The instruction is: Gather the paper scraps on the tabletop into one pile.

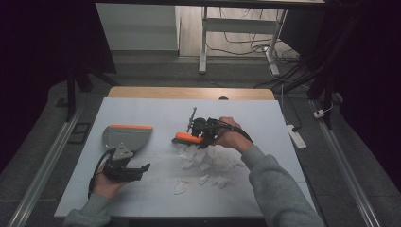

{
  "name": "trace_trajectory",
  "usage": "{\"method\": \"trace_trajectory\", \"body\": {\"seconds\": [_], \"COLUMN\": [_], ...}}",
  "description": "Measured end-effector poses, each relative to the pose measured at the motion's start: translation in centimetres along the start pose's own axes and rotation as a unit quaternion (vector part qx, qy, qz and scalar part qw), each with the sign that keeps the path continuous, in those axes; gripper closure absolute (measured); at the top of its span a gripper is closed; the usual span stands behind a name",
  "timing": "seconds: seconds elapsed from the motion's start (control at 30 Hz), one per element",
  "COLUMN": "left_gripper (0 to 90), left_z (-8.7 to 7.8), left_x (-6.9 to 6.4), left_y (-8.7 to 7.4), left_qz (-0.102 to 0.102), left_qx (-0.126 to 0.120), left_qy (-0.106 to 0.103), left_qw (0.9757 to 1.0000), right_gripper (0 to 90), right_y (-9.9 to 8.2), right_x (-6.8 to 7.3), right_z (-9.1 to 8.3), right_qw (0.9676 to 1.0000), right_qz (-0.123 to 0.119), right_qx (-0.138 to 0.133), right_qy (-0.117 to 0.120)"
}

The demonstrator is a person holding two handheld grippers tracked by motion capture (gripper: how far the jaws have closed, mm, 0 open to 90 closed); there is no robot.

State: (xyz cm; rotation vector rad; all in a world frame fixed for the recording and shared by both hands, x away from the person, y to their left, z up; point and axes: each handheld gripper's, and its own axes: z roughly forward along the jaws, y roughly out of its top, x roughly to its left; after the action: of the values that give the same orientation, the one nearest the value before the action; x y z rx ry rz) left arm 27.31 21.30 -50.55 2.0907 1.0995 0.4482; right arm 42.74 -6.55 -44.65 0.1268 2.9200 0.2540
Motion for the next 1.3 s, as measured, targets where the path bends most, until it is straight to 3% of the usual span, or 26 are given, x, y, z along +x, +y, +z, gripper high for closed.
{"method": "trace_trajectory", "body": {"seconds": [0.2,0.37,0.57,0.73,0.77,0.9,1.17,1.3], "left_gripper": [25.1,25.2,25.2,25.3,25.3,25.3,25.3,25.3], "left_z": [0.0,0.0,0.1,0.0,0.0,0.1,-0.1,-0.1], "left_x": [0.0,0.0,0.1,0.1,0.1,0.2,0.2,0.4], "left_y": [0.0,0.0,0.0,-0.1,-0.1,-0.1,-0.1,-0.3], "left_qz": [-0.003,-0.003,-0.005,-0.007,-0.007,-0.008,-0.008,-0.013], "left_qx": [0.001,0.003,0.005,0.005,0.005,0.005,0.004,0.001], "left_qy": [0.004,0.006,0.008,0.011,0.012,0.012,0.013,0.013], "left_qw": [1.0000,1.0000,0.9999,0.9999,0.9999,0.9999,0.9999,0.9998], "right_gripper": [71.0,71.0,71.0,71.0,71.0,71.0,71.0,70.9], "right_y": [-2.4,-4.1,-5.1,-4.5,-4.3,-3.7,-1.8,-1.3], "right_x": [-0.4,-0.4,0.4,1.1,1.3,1.9,2.9,4.9], "right_z": [-3.6,-5.9,-6.1,-6.1,-6.2,-6.2,-5.7,-6.1], "right_qw": [0.9961,0.9890,0.9832,0.9746,0.9745,0.9738,0.9655,0.9694], "right_qz": [0.060,0.106,0.139,0.180,0.180,0.181,0.207,0.186], "right_qx": [-0.055,-0.087,-0.108,-0.126,-0.128,-0.135,-0.157,-0.150], "right_qy": [-0.033,-0.056,-0.046,-0.043,-0.042,-0.025,0.023,0.056]}}
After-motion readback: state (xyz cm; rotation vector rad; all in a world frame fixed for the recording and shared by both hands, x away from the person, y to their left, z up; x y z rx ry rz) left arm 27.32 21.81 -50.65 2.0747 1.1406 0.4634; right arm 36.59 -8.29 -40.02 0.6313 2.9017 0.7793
